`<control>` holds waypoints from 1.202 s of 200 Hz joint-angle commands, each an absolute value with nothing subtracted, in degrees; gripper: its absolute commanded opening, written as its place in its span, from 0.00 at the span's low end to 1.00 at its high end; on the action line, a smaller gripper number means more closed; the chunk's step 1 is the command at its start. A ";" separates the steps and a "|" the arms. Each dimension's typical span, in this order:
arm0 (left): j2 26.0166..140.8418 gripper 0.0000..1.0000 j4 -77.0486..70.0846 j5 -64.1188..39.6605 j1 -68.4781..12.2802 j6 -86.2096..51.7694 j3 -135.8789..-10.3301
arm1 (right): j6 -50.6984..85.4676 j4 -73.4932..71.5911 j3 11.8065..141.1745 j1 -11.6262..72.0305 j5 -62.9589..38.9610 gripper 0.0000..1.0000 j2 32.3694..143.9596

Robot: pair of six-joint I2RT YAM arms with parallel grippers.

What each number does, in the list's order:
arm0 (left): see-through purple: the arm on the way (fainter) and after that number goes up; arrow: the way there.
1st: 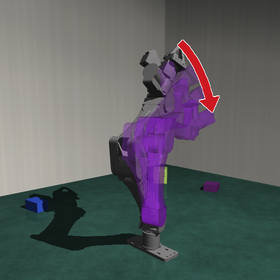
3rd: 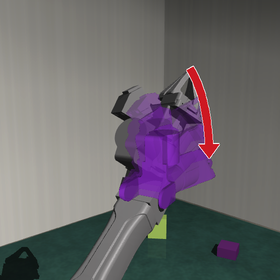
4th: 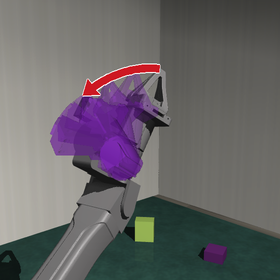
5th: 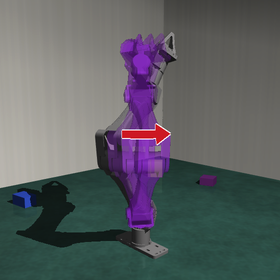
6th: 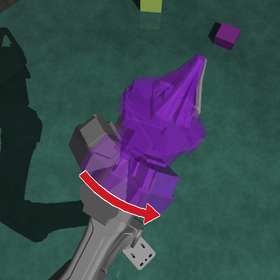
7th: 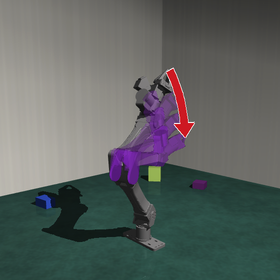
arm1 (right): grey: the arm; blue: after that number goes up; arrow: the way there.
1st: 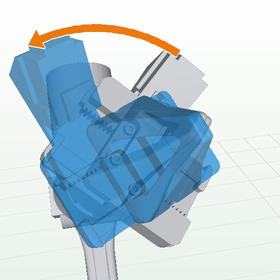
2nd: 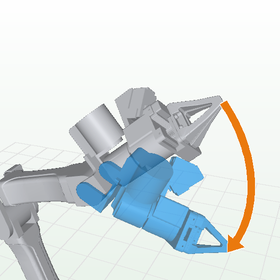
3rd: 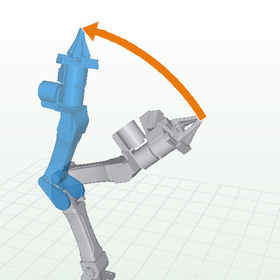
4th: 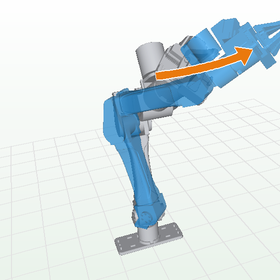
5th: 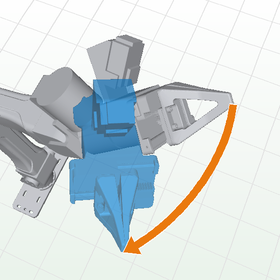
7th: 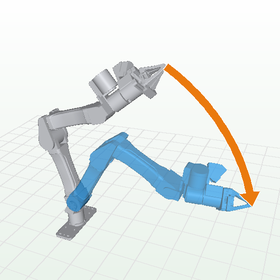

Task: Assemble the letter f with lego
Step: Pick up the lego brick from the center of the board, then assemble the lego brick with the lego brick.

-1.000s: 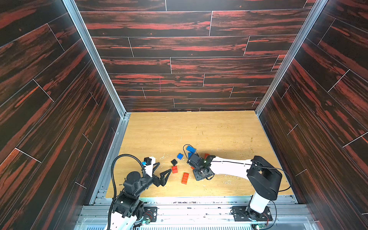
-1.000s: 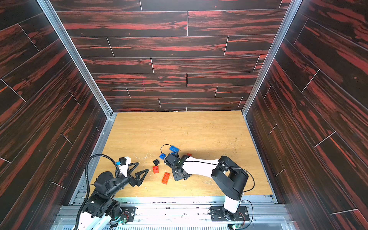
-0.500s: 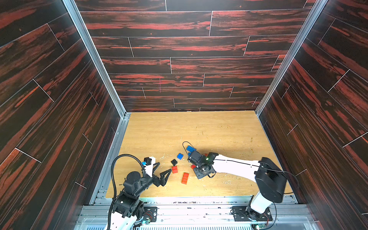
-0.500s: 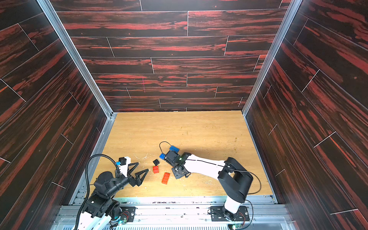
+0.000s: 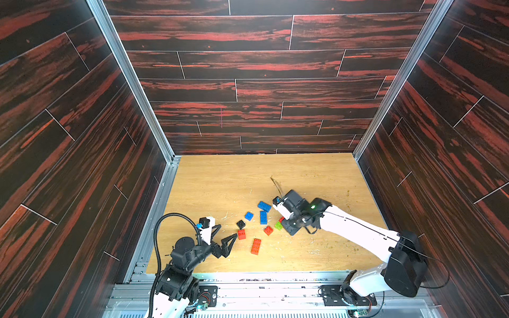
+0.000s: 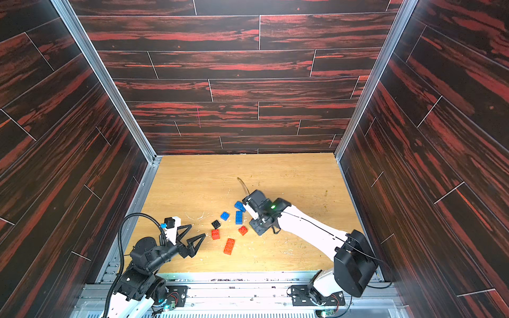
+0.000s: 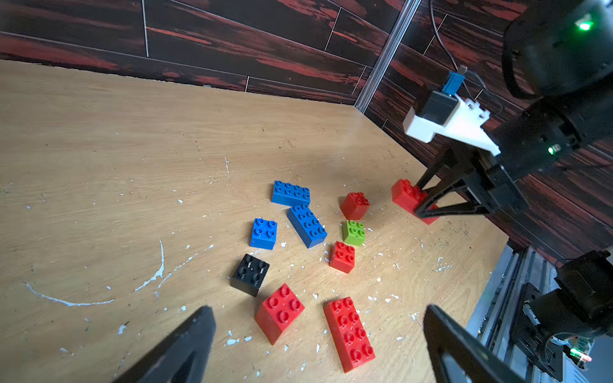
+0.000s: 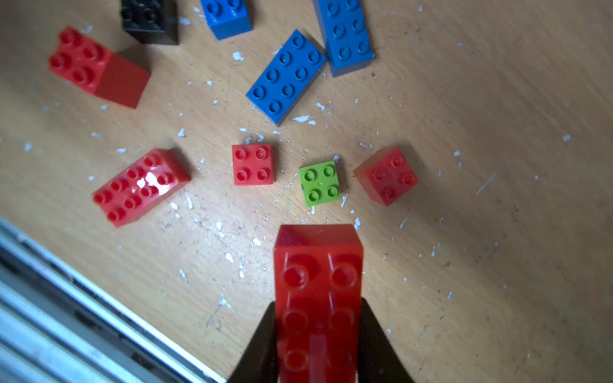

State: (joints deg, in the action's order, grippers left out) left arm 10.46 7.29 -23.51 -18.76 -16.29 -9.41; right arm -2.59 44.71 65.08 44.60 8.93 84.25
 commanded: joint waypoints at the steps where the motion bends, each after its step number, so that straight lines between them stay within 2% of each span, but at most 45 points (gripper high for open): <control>1: 10.82 1.00 6.68 -23.72 -18.90 -15.57 -9.40 | -14.08 44.71 64.96 39.24 1.02 0.06 84.51; 21: 10.71 1.00 6.72 -23.78 -18.90 -15.56 -9.40 | -20.14 43.41 65.14 34.91 -1.27 0.05 86.33; 40: 10.64 1.00 6.77 -23.84 -18.91 -15.63 -9.32 | -29.06 40.22 62.89 33.73 -2.37 0.00 86.87; 56: 10.62 1.00 6.77 -23.74 -18.90 -15.56 -9.36 | -32.66 38.65 62.24 32.37 -3.63 0.00 87.50; 83: 10.72 1.00 6.68 -23.87 -18.90 -15.56 -9.32 | -39.78 43.94 65.42 30.06 -13.83 0.00 89.62; 157: 10.86 1.00 6.59 -23.76 -18.90 -15.58 -9.32 | -45.16 52.50 76.59 30.15 -8.60 0.00 96.72; 240: 10.89 1.00 6.50 -23.74 -18.90 -15.57 -9.23 | -49.60 51.85 78.12 29.60 -7.90 0.00 99.93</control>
